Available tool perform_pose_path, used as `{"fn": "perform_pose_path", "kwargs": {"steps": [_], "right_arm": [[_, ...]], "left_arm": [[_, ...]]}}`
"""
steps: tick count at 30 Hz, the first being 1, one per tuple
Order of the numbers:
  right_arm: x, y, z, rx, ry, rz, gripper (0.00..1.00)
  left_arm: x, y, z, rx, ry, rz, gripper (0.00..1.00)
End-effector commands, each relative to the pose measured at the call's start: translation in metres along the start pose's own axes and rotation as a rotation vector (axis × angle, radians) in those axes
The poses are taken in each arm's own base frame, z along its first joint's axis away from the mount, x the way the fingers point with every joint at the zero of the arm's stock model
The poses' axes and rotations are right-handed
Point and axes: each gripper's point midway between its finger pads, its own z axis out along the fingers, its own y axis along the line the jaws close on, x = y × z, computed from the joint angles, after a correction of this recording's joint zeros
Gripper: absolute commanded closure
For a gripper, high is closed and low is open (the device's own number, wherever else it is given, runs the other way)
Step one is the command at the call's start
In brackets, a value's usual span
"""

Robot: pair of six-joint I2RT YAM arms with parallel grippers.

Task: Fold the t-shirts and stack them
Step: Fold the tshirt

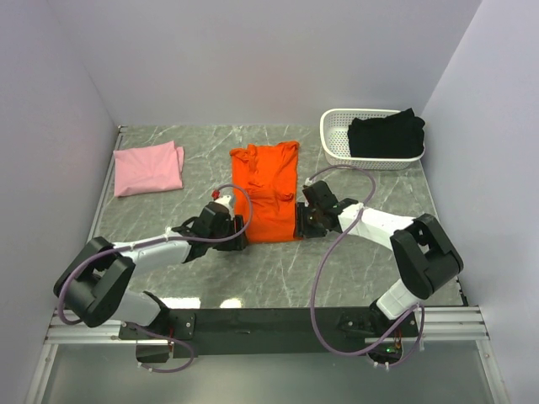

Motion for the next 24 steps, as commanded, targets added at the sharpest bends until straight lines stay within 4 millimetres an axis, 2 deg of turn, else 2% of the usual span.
{"fn": "perform_pose_path", "kwargs": {"steps": [1,3,6,7,9,10,11,12,13,17,24], "right_arm": [[-0.002,0.005,0.009,-0.031,-0.005,-0.017,0.49],[0.001,0.003,0.013,-0.023,0.01,-0.015,0.52],[0.006,0.0,0.015,-0.015,0.025,-0.012,0.61],[0.007,0.0,0.015,-0.016,0.027,-0.012,0.65],[0.011,-0.001,0.013,-0.019,0.034,-0.015,0.81],[0.013,-0.002,0.011,-0.018,0.037,-0.019,0.87],[0.013,-0.001,0.008,-0.022,0.032,-0.019,0.97],[0.016,-0.002,0.006,-0.021,0.039,-0.02,1.0],[0.018,-0.003,0.003,-0.019,0.043,-0.02,1.0],[0.025,0.004,-0.019,-0.027,0.024,-0.044,1.0],[0.042,0.017,-0.059,-0.05,0.006,-0.073,1.0]], "left_arm": [[-0.004,-0.008,0.008,0.045,-0.023,-0.015,0.38],[-0.002,-0.011,0.009,0.064,-0.024,-0.017,0.41],[0.002,-0.009,0.011,0.064,-0.013,-0.02,0.52],[0.003,-0.009,0.011,0.067,-0.008,-0.019,0.6],[0.005,-0.01,0.011,0.072,-0.003,-0.013,0.69],[0.006,-0.009,0.01,0.069,0.002,-0.013,0.79],[0.005,-0.009,0.008,0.073,-0.002,-0.011,0.83],[0.005,-0.01,0.006,0.076,-0.004,-0.008,0.93],[0.005,-0.009,0.003,0.073,-0.002,-0.008,0.98],[0.0,-0.027,-0.02,0.162,-0.031,-0.021,0.99],[0.003,-0.053,-0.057,0.283,-0.052,-0.012,0.99]]}}
